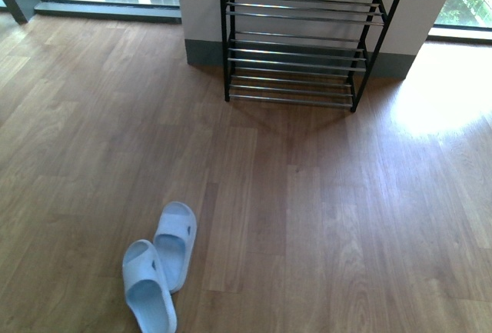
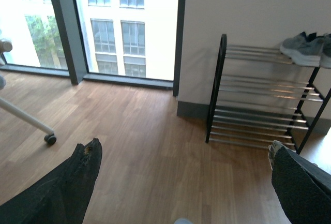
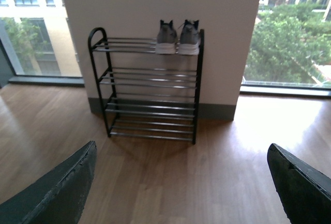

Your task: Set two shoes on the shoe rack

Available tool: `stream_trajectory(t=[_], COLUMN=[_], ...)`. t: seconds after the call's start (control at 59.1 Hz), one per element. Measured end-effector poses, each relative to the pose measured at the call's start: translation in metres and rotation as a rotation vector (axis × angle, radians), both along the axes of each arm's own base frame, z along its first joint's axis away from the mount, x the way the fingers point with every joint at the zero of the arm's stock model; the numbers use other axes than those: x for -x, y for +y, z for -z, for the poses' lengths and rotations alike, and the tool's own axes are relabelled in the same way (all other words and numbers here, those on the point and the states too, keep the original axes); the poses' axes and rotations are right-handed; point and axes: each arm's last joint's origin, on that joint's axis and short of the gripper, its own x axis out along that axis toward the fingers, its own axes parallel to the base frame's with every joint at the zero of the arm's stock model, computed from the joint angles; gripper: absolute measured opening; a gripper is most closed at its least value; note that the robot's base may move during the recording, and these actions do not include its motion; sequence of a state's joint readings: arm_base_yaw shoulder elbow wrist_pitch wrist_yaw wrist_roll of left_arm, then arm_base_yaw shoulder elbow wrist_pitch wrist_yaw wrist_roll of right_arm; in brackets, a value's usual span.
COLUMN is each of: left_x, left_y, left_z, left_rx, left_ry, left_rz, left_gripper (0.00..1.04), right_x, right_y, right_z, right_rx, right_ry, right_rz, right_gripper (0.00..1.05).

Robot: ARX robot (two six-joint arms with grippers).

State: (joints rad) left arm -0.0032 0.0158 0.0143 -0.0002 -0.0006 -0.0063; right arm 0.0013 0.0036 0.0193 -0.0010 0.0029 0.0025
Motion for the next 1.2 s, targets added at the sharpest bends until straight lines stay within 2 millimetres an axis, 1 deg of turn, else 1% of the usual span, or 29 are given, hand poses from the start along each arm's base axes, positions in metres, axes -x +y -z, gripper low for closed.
stream_trajectory(t=[1.201], left_x=[0.0], left_y=[0.0001], left_z=[0.0], left_rx=[0.0], left_ry=[0.0], left_rz=[-0.002], left_gripper=[0.95], right_x=[0.0001], right_y=[0.0], right_z=[-0.0001], right_rx=[0.0], right_ry=[-0.001], right_rz=[-0.002], right_gripper=[0.96])
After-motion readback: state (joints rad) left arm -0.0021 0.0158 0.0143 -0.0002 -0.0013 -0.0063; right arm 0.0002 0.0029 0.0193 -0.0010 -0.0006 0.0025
